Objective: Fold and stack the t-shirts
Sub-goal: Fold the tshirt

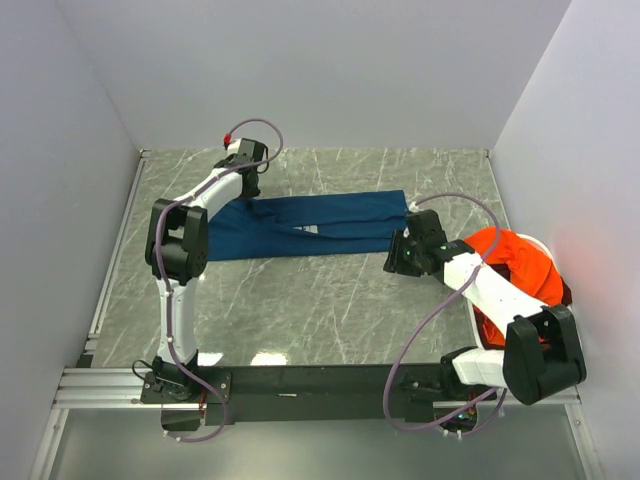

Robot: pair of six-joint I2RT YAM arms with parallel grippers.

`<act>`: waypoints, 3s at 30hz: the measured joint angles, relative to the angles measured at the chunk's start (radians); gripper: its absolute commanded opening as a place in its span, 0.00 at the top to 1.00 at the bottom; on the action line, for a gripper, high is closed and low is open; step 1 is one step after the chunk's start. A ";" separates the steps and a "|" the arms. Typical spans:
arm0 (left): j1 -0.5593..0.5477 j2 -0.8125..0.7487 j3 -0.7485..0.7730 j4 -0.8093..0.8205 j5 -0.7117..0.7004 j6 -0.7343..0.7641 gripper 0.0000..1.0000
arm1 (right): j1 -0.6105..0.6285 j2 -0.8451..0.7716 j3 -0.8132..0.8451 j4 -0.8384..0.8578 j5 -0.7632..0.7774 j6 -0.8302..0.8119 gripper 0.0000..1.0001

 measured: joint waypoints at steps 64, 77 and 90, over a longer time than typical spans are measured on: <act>0.375 -0.420 -0.676 0.029 0.131 -0.159 0.67 | -0.079 0.872 0.778 0.167 -0.100 0.064 0.70; 0.375 -0.592 -0.666 -0.015 0.213 -0.186 0.50 | -0.129 0.532 0.491 0.129 0.005 0.038 0.59; 0.332 -0.418 -0.654 0.002 0.335 -0.225 0.53 | -0.127 0.598 0.431 0.055 0.013 0.023 0.59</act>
